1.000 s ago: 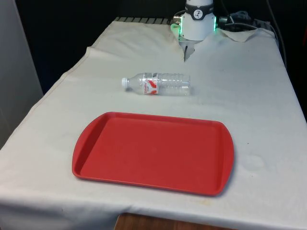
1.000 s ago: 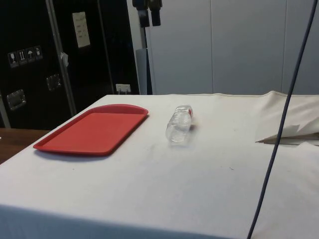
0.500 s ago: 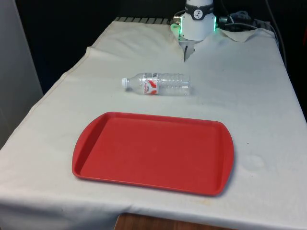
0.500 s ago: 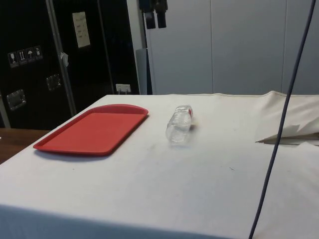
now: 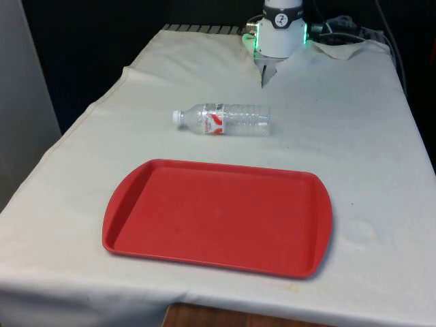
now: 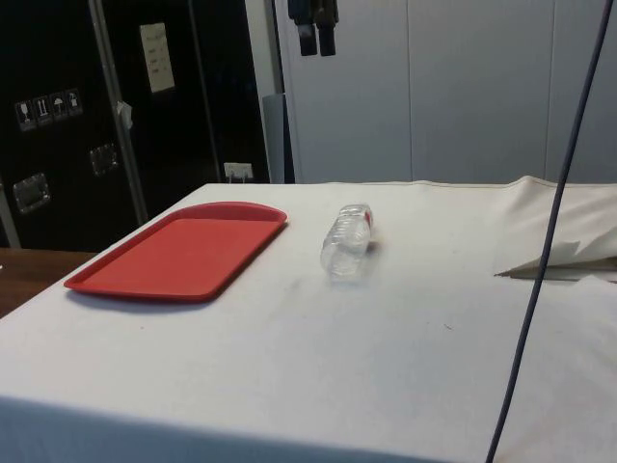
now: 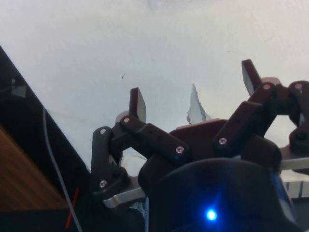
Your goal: Place the bottle upright on the tray.
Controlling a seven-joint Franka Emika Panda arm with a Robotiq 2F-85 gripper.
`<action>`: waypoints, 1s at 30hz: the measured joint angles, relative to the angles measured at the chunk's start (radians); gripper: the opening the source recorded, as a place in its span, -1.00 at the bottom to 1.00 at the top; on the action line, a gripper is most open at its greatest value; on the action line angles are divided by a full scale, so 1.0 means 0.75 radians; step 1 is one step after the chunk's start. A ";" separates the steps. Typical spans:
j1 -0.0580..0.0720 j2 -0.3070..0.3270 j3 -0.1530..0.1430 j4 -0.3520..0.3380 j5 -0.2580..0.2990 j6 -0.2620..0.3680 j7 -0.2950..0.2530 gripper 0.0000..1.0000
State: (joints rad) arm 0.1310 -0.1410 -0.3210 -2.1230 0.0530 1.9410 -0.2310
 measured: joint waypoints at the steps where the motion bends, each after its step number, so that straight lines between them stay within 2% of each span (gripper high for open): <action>1: -0.001 0.000 -0.008 -0.003 0.003 0.004 -0.011 1.00; 6: -0.004 0.009 -0.055 -0.004 0.031 0.012 -0.080 1.00; 14: -0.009 0.028 -0.104 -0.004 0.059 0.025 -0.161 1.00; 23: -0.011 0.028 -0.112 -0.008 0.061 0.027 -0.175 1.00; 30: -0.011 0.023 -0.109 -0.019 0.003 0.060 -0.165 1.00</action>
State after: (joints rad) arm 0.1230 -0.1240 -0.4030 -2.1370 0.0550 1.9860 -0.3550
